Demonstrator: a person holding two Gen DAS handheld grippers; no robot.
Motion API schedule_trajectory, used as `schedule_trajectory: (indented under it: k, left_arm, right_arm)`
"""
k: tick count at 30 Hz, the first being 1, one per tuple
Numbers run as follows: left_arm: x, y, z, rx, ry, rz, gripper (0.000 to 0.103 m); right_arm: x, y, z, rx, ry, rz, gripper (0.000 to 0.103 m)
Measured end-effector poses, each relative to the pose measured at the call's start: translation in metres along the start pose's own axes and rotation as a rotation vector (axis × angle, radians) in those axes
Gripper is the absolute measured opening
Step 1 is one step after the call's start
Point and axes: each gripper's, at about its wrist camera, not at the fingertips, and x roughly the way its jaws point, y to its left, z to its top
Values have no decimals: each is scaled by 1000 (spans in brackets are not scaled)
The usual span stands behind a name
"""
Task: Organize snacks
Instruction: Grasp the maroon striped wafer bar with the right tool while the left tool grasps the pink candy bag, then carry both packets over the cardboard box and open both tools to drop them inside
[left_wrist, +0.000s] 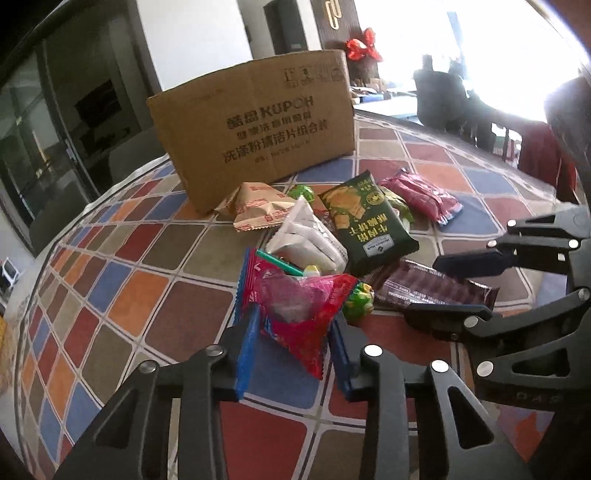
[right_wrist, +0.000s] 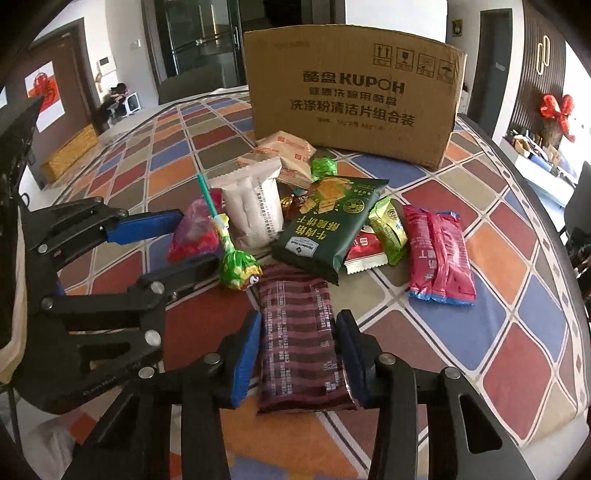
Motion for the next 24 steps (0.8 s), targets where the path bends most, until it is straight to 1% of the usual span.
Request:
schedule_trajectory:
  k: [3, 4, 7, 17, 21, 24]
  left_arm:
    - [-4, 2, -1, -32, -1, 0, 29]
    - [-7, 3, -1, -48, -4, -4, 26]
    - [-15, 6, -1, -94, -12, -3, 23]
    - [-41, 8, -7, -207, -24, -7, 22]
    - [-53, 9, -4, -238, -41, -2, 22]
    - [-63, 12, 2, -266, -74, 2, 22]
  right_arm:
    - [-1, -2, -1, 13, 1, 12, 41]
    - [-2, -2, -1, 16, 1, 16, 40]
    - [-6, -2, -1, 31, -4, 30, 40]
    - [-30, 6, -1, 22, -59, 67, 40]
    - [-43, 9, -1, 20, -91, 79, 40]
    - [-51, 9, 0, 15, -123, 71, 40]
